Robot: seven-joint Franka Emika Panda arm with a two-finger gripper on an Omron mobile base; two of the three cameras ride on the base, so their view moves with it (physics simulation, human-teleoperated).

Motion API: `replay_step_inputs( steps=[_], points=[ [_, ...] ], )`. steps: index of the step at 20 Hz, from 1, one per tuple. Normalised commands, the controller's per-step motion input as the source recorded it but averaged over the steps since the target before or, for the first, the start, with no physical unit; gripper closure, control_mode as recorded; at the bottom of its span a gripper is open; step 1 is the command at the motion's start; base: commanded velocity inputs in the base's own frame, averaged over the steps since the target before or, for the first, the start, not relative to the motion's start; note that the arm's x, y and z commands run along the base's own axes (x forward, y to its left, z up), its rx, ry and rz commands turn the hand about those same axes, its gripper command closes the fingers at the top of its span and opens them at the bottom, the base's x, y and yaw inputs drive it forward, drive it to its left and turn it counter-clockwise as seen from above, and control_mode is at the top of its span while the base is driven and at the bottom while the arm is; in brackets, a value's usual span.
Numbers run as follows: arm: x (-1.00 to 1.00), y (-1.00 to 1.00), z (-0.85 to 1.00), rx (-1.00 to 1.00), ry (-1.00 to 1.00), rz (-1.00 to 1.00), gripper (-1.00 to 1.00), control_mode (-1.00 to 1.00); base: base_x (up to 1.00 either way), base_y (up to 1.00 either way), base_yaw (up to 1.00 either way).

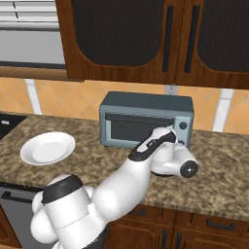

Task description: Pick up the kebab skewer and baguette bread, and place them inside the toaster oven. Close the toaster oven door and start by setting the timer.

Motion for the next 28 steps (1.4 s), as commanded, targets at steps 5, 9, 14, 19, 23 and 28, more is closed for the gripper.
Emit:
replay_step_inputs(
  steps=[5, 9, 14, 19, 23, 28],
  points=[
    [0.14, 0.0, -0.14, 0.0, 0.0, -0.01, -1.0, -1.0, 0.0, 0.0, 0.0],
    [0.16, 0.0, -0.18, 0.0, 0.0, -0.03, -1.0, -1.0, 0.0, 0.0, 0.0],
    [0.22, -0.1, -0.07, 0.0, 0.0, -0.03, -1.0, -1.0, 0.0, 0.0, 0.0],
    [0.12, -0.24, -0.08, 0.0, 0.0, -0.03, -1.0, -1.0, 0.0, 0.0, 0.0],
    [0.05, -0.26, -0.14, 0.0, 0.0, -0.02, -1.0, -1.0, 0.0, 0.0, 0.0],
    [0.19, -0.03, -0.13, 0.0, 0.0, -0.03, -1.0, -1.0, 0.0, 0.0, 0.0]
  ],
)
